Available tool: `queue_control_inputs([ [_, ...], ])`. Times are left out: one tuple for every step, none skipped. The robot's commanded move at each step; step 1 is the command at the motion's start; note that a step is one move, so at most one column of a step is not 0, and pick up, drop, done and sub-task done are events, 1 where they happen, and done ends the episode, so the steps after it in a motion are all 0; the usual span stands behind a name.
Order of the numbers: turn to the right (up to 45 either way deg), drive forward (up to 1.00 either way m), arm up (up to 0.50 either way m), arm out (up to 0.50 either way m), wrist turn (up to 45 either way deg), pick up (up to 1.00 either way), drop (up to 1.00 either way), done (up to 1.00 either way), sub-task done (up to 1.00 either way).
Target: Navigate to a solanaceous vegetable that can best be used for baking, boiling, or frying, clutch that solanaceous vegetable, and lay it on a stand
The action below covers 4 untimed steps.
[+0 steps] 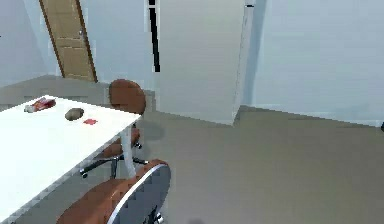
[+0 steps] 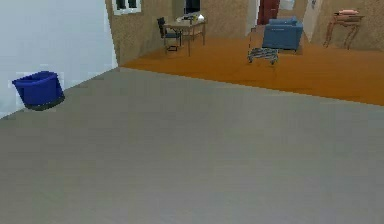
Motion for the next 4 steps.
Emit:
queue_control_inputs([
  [45.0,0.00,0.00,0.00,0.0,0.00,0.00,0.00,0.00],
  [45.0,0.00,0.00,0.00,0.0,0.00,0.00,0.00,0.00],
  [21.0,0.00,0.00,0.00,0.0,0.00,0.00,0.00,0.00],
  [0.0,0.25,0.00,0.00,0.0,0.00,0.00,0.00,0.00],
])
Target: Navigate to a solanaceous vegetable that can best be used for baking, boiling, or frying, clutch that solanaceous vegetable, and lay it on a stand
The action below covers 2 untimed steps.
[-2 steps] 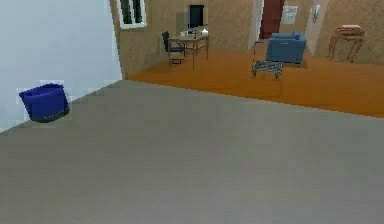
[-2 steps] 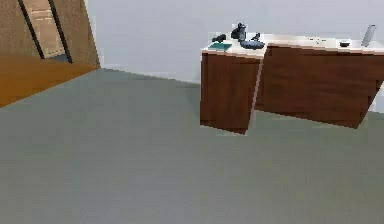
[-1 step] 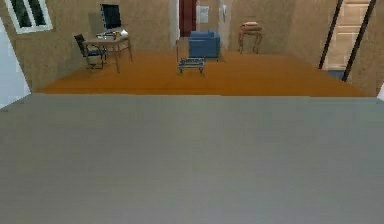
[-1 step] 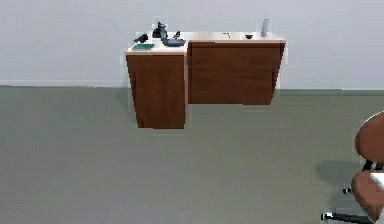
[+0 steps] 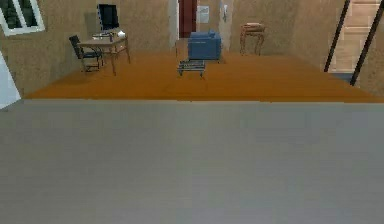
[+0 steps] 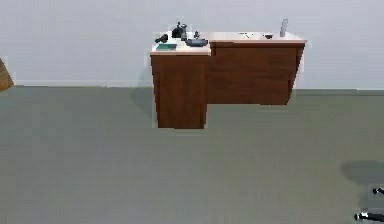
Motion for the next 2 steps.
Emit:
queue_control_inputs([
  [-45.0,0.00,0.00,0.00,0.0,0.00,0.00,0.00,0.00],
  [-45.0,0.00,0.00,0.00,0.0,0.00,0.00,0.00,0.00],
])
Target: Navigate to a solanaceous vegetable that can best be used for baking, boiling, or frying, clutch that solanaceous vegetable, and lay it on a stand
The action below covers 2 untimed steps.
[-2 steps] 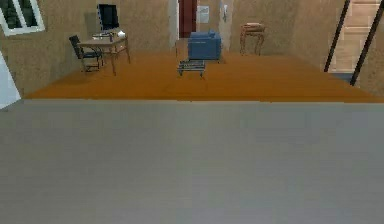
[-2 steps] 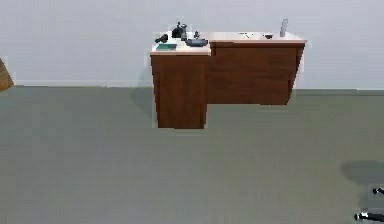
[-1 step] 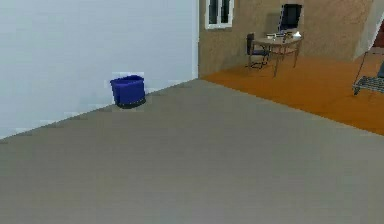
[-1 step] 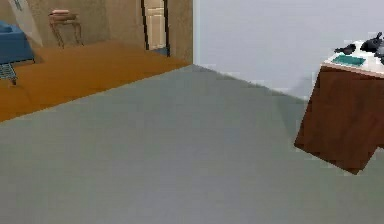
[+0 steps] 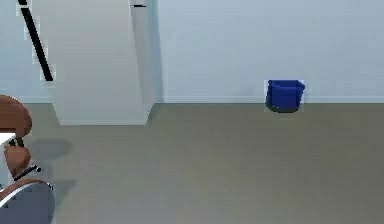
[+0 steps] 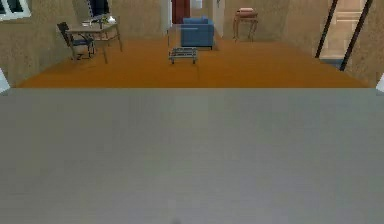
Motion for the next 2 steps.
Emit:
queue_control_inputs([
  [-45.0,0.00,0.00,0.00,0.0,0.00,0.00,0.00,0.00],
  [-36.0,0.00,0.00,0.00,0.0,0.00,0.00,0.00,0.00],
])
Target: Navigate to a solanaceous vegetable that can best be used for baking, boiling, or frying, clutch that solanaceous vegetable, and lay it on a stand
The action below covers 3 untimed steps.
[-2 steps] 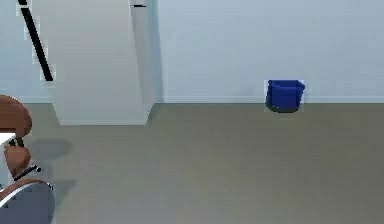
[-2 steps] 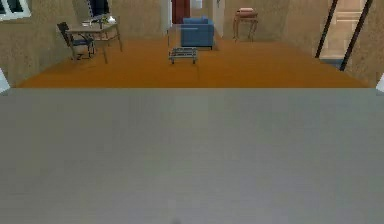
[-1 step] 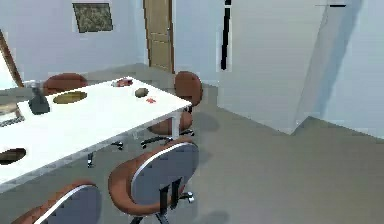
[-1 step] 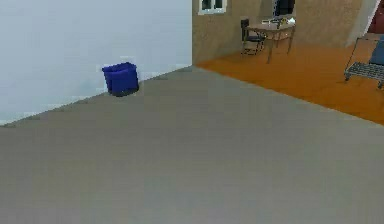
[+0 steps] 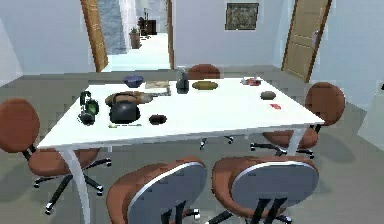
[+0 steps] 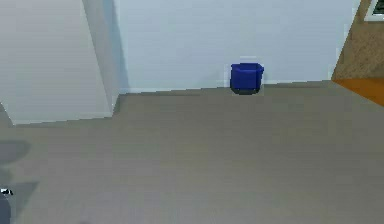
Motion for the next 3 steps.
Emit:
queue_control_inputs([
  [0.0,0.35,0.00,0.00,0.0,0.00,0.00,0.00,0.00],
  [-45.0,0.00,0.00,0.00,0.0,0.00,0.00,0.00,0.00],
  [-45.0,0.00,0.00,0.00,0.0,0.00,0.00,0.00,0.00],
])
